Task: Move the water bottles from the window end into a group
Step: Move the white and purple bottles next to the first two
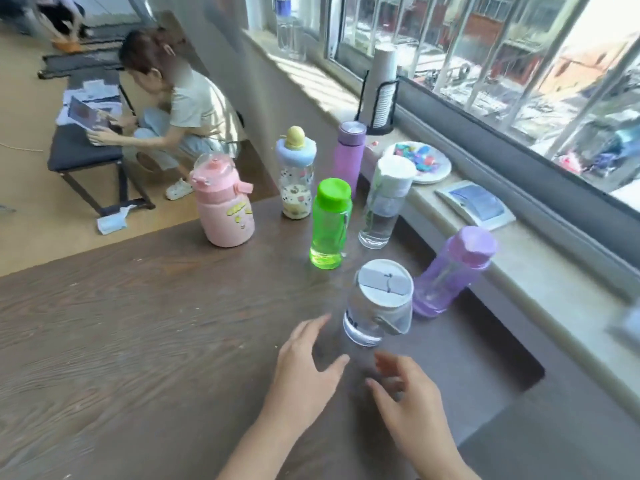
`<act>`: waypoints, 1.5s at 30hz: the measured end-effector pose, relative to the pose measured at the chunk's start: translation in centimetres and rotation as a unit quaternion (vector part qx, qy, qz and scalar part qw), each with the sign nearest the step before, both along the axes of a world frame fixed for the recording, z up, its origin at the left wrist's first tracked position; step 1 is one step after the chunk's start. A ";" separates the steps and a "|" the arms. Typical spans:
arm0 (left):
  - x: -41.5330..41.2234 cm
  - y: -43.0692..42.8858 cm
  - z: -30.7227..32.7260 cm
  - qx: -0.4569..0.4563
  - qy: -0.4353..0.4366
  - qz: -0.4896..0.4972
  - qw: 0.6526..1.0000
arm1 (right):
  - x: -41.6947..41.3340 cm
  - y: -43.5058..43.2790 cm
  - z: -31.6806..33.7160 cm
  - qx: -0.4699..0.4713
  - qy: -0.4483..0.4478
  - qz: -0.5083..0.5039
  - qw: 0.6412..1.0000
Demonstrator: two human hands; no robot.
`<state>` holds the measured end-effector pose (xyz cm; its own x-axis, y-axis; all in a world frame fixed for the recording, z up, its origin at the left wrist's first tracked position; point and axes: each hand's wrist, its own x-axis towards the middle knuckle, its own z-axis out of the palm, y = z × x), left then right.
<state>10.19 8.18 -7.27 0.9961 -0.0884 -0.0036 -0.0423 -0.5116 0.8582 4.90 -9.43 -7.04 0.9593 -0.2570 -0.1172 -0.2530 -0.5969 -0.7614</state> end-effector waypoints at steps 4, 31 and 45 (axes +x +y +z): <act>0.8 -5.1 -0.2 0.007 0.013 0.023 1.000 | 0.5 -6.2 -0.6 -0.032 -0.001 -0.106 0.994; -0.3 10.7 0.4 -0.093 -0.051 0.243 0.964 | 7.4 7.8 2.7 0.064 -0.062 0.046 0.995; -13.5 44.0 0.9 -0.072 -0.033 0.495 0.865 | 3.6 42.4 2.7 0.098 -0.027 0.305 0.947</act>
<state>-3.30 52.17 -6.32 0.5819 0.8132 -0.0042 0.3041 -0.2128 0.9286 8.47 33.01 -4.39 0.9281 0.3687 -0.0517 0.1364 -0.4658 -0.8743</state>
